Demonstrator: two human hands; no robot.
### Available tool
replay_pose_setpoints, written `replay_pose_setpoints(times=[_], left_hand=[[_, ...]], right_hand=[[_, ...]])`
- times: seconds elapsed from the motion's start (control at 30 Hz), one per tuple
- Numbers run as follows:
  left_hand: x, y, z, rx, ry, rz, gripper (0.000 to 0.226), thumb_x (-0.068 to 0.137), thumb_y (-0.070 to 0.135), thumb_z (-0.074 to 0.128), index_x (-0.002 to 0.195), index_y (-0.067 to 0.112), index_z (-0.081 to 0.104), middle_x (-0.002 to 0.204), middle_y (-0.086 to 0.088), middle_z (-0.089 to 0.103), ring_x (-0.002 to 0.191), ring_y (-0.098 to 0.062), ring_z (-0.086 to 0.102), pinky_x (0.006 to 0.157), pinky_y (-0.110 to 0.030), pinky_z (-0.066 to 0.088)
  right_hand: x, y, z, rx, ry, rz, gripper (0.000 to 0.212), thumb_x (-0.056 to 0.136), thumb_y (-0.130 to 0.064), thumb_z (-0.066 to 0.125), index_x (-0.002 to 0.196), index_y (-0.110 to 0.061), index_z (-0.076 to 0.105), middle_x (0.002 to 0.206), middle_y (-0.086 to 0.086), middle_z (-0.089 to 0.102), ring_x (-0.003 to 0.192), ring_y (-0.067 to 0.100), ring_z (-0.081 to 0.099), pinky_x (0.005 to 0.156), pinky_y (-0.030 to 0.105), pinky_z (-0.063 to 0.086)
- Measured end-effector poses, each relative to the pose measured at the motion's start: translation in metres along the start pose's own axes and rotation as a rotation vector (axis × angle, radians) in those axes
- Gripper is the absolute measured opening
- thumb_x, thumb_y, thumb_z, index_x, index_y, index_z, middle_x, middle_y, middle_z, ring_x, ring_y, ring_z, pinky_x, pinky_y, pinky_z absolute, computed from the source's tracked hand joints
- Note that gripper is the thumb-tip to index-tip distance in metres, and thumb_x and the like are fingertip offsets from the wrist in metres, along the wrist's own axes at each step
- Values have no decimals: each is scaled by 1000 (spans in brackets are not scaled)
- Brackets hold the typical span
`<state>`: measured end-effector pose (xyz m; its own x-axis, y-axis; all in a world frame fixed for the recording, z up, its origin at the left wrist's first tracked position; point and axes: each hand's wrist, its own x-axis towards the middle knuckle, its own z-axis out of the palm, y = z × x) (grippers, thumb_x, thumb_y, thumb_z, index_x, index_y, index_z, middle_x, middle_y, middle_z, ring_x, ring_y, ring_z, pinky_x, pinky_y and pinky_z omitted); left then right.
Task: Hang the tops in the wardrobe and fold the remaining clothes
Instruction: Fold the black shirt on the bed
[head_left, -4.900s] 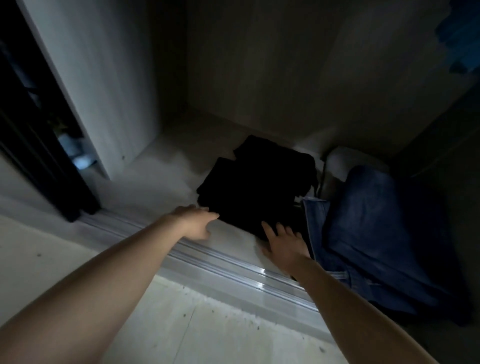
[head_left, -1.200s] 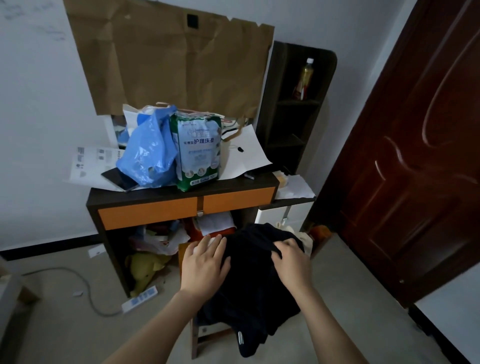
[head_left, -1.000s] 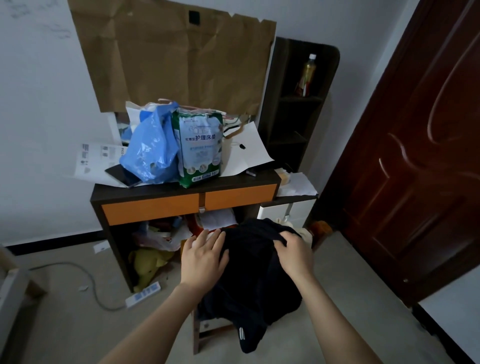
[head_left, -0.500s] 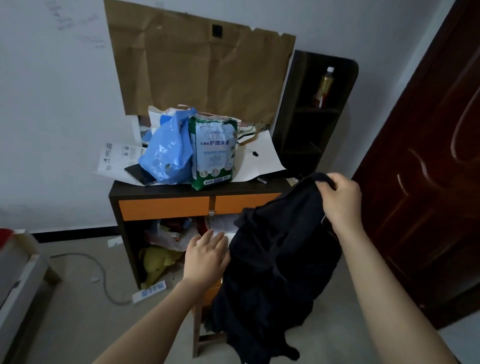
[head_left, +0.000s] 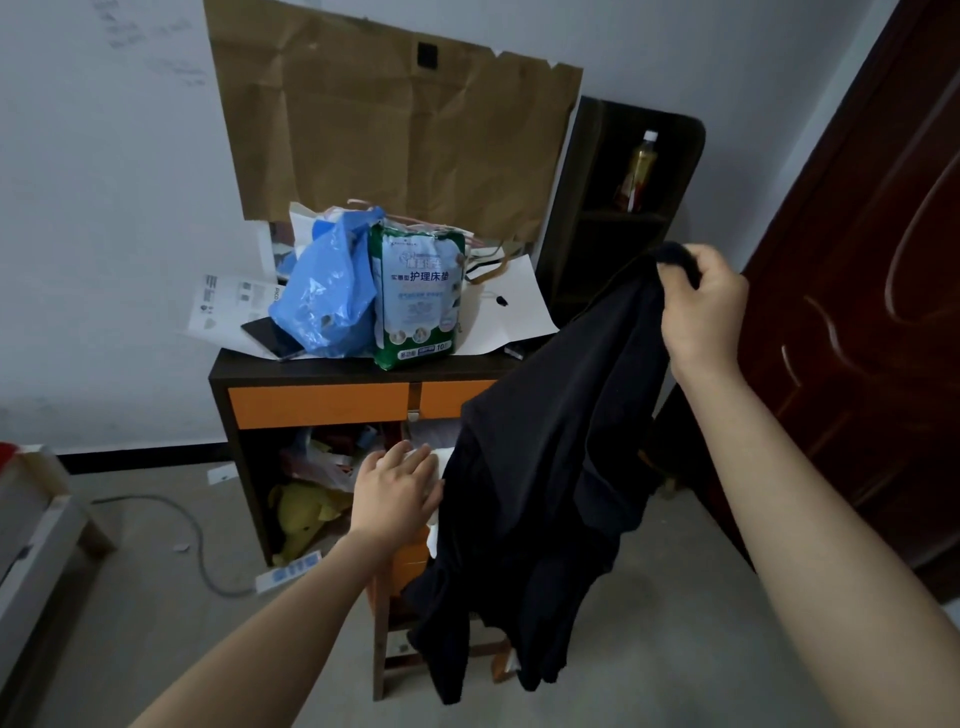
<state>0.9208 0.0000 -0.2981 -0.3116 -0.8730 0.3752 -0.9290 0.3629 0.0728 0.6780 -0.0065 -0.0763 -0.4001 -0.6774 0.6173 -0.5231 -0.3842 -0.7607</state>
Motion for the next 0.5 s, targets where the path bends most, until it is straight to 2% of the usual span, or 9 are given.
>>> replay_pose_setpoints(times=[0.1, 0.17, 0.27, 0.33, 0.37, 0.43, 0.5], left_hand=[[1, 1, 0, 9, 13, 0, 43, 81, 40, 39, 80, 15, 74, 95, 0, 73, 91, -23, 69, 72, -38, 53], [1, 1, 1, 19, 27, 2, 40, 81, 39, 43, 81, 15, 74, 95, 0, 73, 90, -23, 69, 73, -39, 54], [1, 2, 1, 30, 60, -3, 22, 75, 35, 68, 82, 15, 75, 95, -1, 73, 91, -23, 69, 75, -45, 53], [1, 2, 2, 19, 44, -25, 24, 68, 32, 81, 85, 15, 75, 97, -1, 73, 93, -24, 69, 78, -48, 52], [1, 2, 3, 19, 46, -30, 25, 69, 31, 81, 87, 15, 75, 99, -1, 73, 96, -24, 68, 81, -50, 50], [2, 1, 5, 11, -6, -33, 27, 84, 31, 67, 106, 15, 71, 118, -1, 67, 114, -25, 59, 97, -52, 38], [6, -3, 6, 38, -147, -38, 38, 97, 34, 41, 131, 22, 53, 142, 5, 46, 135, -19, 36, 110, -47, 19]], right_hand=[[7, -17, 0, 39, 7, -41, 24, 94, -10, 50, 79, -28, 54, 76, -17, 54, 66, -15, 52, 66, 7, 42], [8, -26, 1, 54, 0, -67, 29, 94, -9, 48, 77, -32, 51, 77, -16, 53, 67, -16, 51, 67, 7, 42], [9, -37, 4, 70, -24, -103, 22, 94, -7, 47, 82, -25, 52, 78, -14, 52, 70, -8, 50, 70, 9, 41], [9, -44, 3, 100, -18, -131, 25, 94, -6, 46, 81, -26, 51, 78, -14, 51, 70, -7, 49, 71, 10, 40], [10, -48, 2, 126, -5, -142, 27, 93, -5, 46, 80, -28, 49, 78, -14, 51, 70, -8, 49, 72, 10, 41], [12, -57, -2, 176, 39, -169, 27, 92, -6, 46, 80, -30, 48, 79, -15, 50, 70, -11, 49, 74, 12, 42], [15, -66, -5, 215, 70, -211, 25, 90, -6, 46, 79, -29, 47, 79, -15, 49, 69, -13, 49, 74, 12, 41]])
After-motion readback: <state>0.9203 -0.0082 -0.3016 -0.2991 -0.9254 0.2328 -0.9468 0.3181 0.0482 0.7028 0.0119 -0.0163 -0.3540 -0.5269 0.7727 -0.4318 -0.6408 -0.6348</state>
